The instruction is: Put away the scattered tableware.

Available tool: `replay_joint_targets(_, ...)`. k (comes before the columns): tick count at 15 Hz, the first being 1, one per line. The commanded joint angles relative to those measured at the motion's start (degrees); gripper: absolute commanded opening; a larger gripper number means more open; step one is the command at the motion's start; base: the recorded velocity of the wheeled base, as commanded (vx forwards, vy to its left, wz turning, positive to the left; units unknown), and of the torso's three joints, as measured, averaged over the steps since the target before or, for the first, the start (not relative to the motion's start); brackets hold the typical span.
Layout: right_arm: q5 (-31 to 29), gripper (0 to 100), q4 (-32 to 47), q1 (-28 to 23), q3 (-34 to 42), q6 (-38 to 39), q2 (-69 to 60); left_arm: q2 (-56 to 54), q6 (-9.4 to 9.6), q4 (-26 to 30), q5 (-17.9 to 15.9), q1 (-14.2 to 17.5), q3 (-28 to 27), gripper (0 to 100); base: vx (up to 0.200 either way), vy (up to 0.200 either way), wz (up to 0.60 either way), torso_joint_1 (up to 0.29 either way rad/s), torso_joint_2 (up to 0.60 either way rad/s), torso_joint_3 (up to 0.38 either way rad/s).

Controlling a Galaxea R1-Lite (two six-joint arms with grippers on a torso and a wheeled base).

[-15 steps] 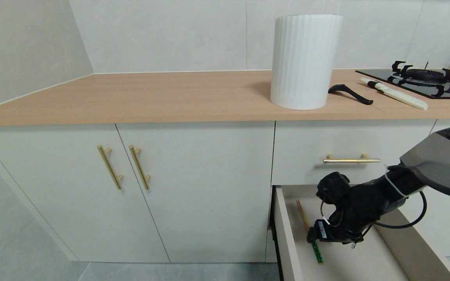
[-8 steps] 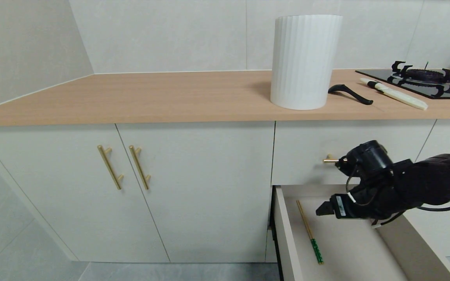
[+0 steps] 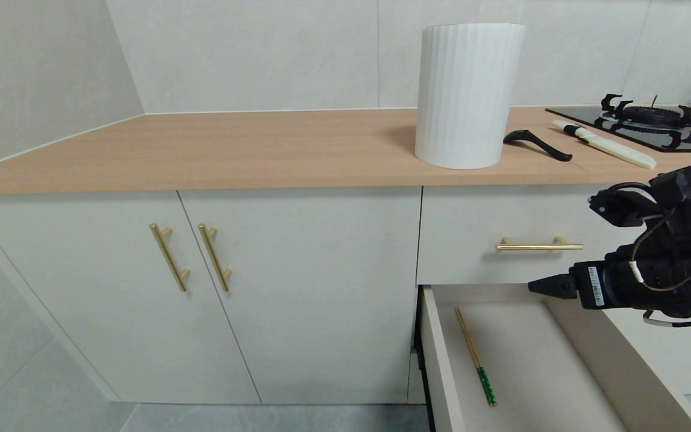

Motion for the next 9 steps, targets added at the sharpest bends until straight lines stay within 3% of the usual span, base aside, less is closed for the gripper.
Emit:
replay_joint_targets(1, 0.0, 100, -0.5, -0.1, 1.0, -0.8, -2.9, 0.0, -0.04, 0.0, 0.0, 0.0, 0.0, 100, 0.0, 0.0, 0.0, 0.0, 0.0, 0.0)
replay_joint_targets(3, 0.0, 100, -0.5, -0.1, 1.4, -1.9, -3.3, 0.0, 0.04, 0.0, 0.0, 0.0, 0.0, 100, 0.0, 0.0, 0.0, 0.032, -0.15, -0.098)
replay_joint_targets(6, 0.0, 100, -0.5, -0.1, 1.6, -2.0, -3.2, 0.0, -0.04, 0.0, 0.0, 0.0, 0.0, 100, 0.0, 0.0, 0.0, 0.072, -0.24, -0.276)
replay_joint_targets(9, 0.0, 100, -0.5, -0.1, 1.7, -2.1, -3.2, 0.0, -0.04, 0.0, 0.0, 0.0, 0.0, 100, 0.0, 0.0, 0.0, 0.181, -0.54, -0.302)
